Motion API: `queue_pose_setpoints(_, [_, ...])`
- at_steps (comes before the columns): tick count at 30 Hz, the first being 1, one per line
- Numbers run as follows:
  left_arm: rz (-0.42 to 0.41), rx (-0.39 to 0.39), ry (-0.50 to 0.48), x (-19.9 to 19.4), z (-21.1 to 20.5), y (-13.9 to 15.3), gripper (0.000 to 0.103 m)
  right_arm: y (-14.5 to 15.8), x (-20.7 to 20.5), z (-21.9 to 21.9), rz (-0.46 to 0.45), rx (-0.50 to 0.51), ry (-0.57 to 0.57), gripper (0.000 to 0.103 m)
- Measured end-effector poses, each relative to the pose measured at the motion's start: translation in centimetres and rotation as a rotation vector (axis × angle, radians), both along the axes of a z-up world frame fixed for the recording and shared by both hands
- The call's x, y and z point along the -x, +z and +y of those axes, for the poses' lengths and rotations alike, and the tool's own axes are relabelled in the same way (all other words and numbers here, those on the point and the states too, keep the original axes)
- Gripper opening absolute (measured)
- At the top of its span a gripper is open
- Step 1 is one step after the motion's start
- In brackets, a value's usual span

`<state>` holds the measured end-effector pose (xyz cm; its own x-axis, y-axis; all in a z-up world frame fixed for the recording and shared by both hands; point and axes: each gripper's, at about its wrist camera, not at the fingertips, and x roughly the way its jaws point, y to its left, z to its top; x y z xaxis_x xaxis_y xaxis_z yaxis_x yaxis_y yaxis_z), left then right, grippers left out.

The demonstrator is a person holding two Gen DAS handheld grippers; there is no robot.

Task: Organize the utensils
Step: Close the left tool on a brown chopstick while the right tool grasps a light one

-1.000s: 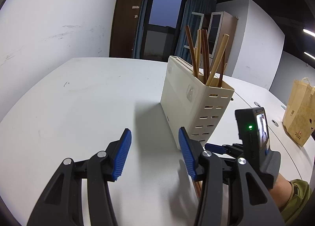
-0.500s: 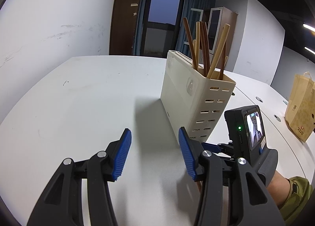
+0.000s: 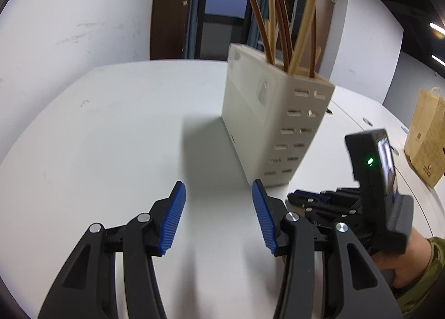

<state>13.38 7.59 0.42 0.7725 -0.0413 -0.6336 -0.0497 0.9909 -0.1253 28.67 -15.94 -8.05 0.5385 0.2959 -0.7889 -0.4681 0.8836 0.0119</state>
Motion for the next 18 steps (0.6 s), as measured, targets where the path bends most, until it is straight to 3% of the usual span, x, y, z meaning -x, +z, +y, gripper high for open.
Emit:
queue_pose_setpoints(10, [0.184, 0.015, -0.107, -2.4, -4.3, -3.5, 0.049, 0.2, 1.0, -2.9, 0.016, 0.012, -0.012, 0.006])
queue_pose_setpoints(18, [0.277, -0.06, -0.134, -4.3, -6.8, -5.3, 0.049, 0.1, 1.9, -4.6, 0.015, 0.005, -0.011, 0.007])
